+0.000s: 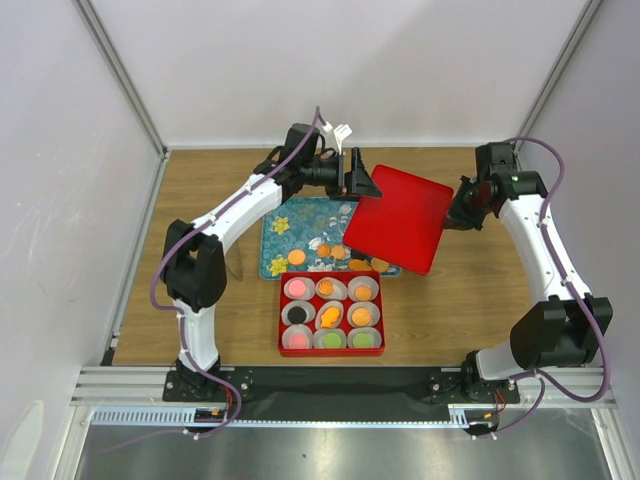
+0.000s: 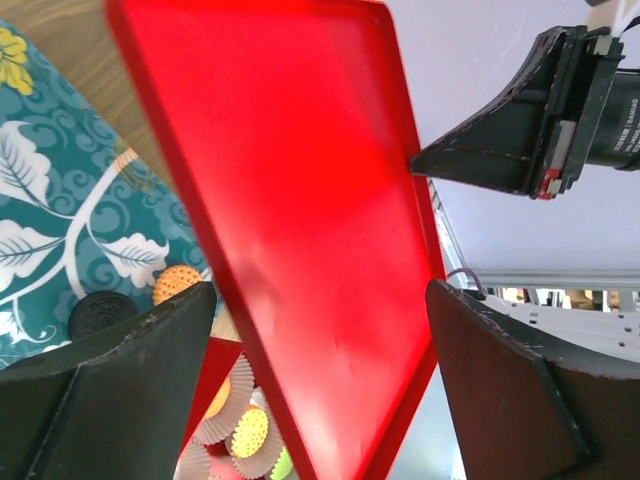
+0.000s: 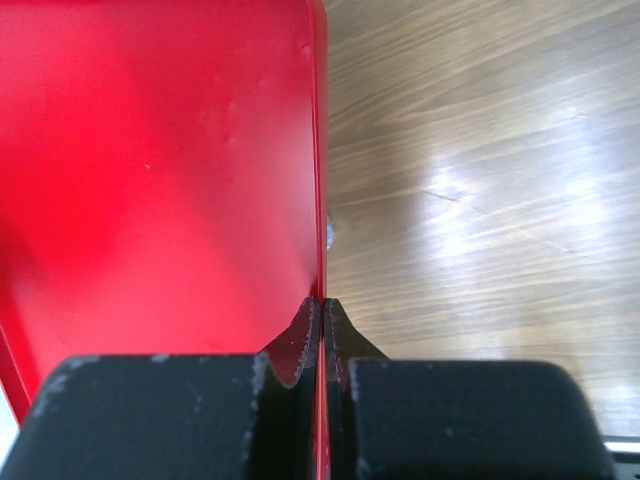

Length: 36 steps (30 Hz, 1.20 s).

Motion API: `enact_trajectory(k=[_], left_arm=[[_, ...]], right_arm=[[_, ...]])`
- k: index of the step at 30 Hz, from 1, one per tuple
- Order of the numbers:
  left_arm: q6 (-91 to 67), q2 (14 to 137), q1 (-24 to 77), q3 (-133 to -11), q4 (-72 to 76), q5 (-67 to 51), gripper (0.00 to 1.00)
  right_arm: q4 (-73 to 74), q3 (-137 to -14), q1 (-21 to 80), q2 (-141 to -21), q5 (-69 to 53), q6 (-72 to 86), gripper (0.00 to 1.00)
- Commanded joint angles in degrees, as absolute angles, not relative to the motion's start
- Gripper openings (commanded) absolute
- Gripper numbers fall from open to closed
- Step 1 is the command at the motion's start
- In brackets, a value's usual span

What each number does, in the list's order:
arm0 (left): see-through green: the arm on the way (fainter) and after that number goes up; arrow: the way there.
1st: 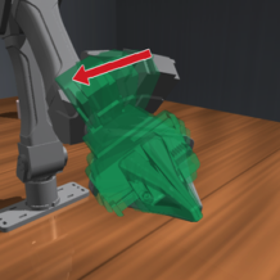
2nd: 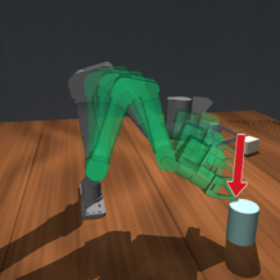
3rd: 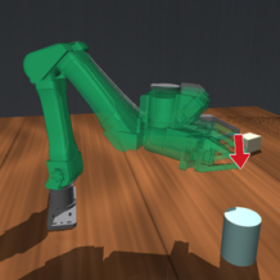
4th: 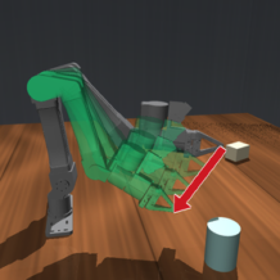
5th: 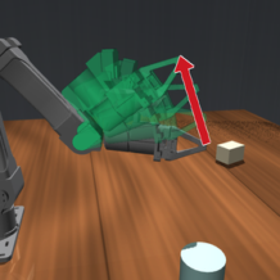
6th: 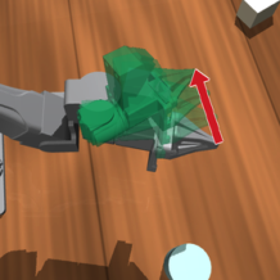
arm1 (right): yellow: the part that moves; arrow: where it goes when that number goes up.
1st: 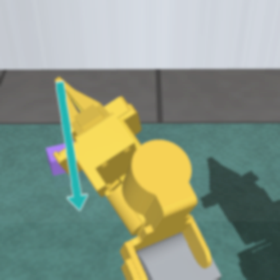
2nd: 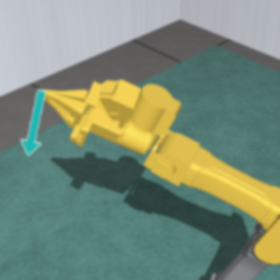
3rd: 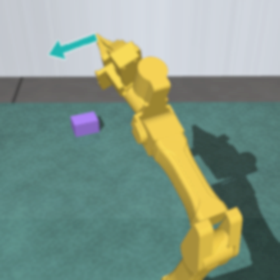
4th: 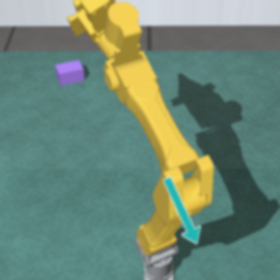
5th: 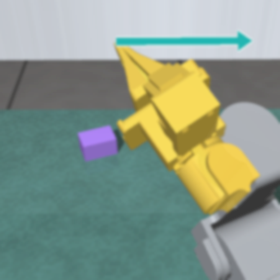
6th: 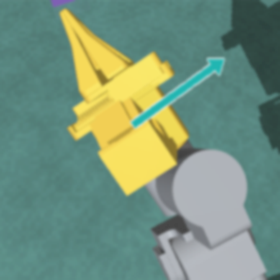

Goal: Pack the cookies

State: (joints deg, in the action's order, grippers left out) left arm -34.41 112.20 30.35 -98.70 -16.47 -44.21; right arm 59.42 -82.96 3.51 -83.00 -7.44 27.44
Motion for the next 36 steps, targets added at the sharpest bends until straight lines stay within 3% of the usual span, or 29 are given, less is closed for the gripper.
enact_trajectory(k=[1,5,11,12,17,19,20,22,25,26,29,32,36], left_arm=[[-36.38,110.75,30.15,-98.1,-14.06,-47.63,0.91],[-37.26,108.2,29.71,-94.4,-12.93,-48.34,0.86],[-40.87,103.72,28.65,-89.74,-10.99,-50.18,0.6],[-41.13,103.1,28.65,-89.39,-10.99,-50.27,0.51],[-40.87,99.68,28.65,-87.37,-13.36,-49.83,0.31],[-40.96,98.79,28.65,-85.62,-13.45,-49.66,0.18],[-40.78,97.83,28.65,-84.91,-13.36,-49.22,0.05],[-39.99,96.86,28.65,-82.98,-13.97,-48.0,0.0],[-39.2,95.02,28.74,-80.17,-14.41,-45.18,0.0],[-39.2,94.31,28.65,-79.46,-15.11,-44.39,0.0],[-38.85,91.68,28.65,-77.96,-19.41,-40.53,0.0],[-40.07,87.9,28.65,-75.24,-21.18,-37.71,0.0],[-45.06,84.29,28.56,-70.76,-21.89,-37.79,0.0]], right_arm=[[55.99,-83.24,4.83,-79.98,-10.19,30.14,0.0],[54.41,-82.09,6.67,-79.54,-10.81,31.55,0.0],[52.39,-79.72,8.79,-77.7,-10.02,32.78,0.0],[52.03,-78.67,8.96,-77.43,-9.93,32.87,0.0],[50.45,-76.21,10.63,-76.2,-7.83,31.82,0.0],[49.58,-74.28,10.98,-74.8,-6.68,31.21,0.0],[48.27,-73.57,11.51,-73.58,-5.55,30.42,0.0],[47.03,-71.9,12.04,-72.09,-4.49,29.62,0.0],[44.57,-68.39,13.88,-68.31,-0.98,27.69,0.25],[44.3,-67.25,14.76,-67.16,2.17,27.08,0.4],[44.82,-66.54,21.07,-62.24,9.71,25.58,0.58],[44.65,-65.39,31.44,-56.72,17.8,24.96,0.71],[45.53,-63.9,49.79,-51.86,29.07,24.08,0.75]])
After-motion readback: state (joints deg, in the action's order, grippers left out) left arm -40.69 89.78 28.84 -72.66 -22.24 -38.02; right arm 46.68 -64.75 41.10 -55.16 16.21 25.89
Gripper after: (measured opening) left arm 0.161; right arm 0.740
